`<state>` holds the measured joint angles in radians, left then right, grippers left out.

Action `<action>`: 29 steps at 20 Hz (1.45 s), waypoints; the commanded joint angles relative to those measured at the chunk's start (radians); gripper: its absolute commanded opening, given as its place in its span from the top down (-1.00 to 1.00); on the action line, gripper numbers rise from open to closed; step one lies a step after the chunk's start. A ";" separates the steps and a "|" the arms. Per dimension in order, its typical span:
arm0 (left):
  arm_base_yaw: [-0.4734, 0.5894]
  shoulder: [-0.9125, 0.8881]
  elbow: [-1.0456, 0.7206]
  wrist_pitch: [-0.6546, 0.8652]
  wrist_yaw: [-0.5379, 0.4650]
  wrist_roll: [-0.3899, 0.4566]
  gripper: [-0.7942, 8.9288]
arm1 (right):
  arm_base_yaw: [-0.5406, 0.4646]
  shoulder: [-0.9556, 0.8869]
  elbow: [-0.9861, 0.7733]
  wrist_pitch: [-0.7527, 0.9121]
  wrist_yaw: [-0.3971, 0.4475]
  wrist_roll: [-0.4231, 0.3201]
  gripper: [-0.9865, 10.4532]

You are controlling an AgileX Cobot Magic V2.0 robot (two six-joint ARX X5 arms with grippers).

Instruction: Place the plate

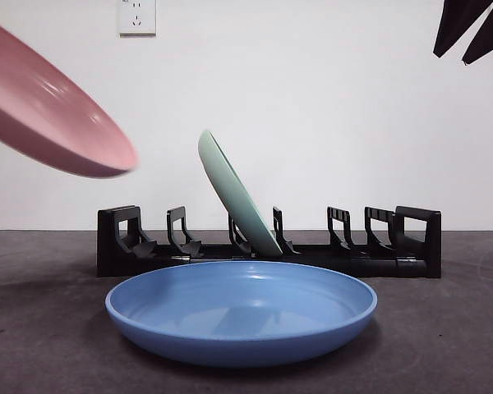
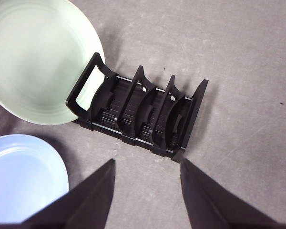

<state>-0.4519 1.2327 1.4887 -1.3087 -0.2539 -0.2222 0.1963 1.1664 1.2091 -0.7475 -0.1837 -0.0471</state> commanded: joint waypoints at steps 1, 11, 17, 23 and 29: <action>-0.007 -0.077 -0.124 0.108 0.132 -0.045 0.81 | 0.005 0.008 0.015 0.005 -0.001 0.014 0.45; -0.053 -0.222 -0.662 0.617 0.460 -0.235 0.81 | 0.005 0.008 0.015 0.000 -0.001 0.014 0.45; -0.129 -0.133 -0.705 0.798 0.421 -0.270 0.81 | 0.005 0.010 0.015 0.003 0.001 0.013 0.45; -0.174 0.014 -0.705 0.925 0.380 -0.290 0.81 | 0.005 0.010 0.015 0.002 0.001 0.013 0.45; -0.174 0.101 -0.705 0.987 0.333 -0.310 0.81 | 0.005 0.010 0.015 0.002 0.001 0.013 0.45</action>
<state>-0.6182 1.3197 0.7795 -0.3374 0.0792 -0.5198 0.1963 1.1664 1.2091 -0.7513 -0.1833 -0.0448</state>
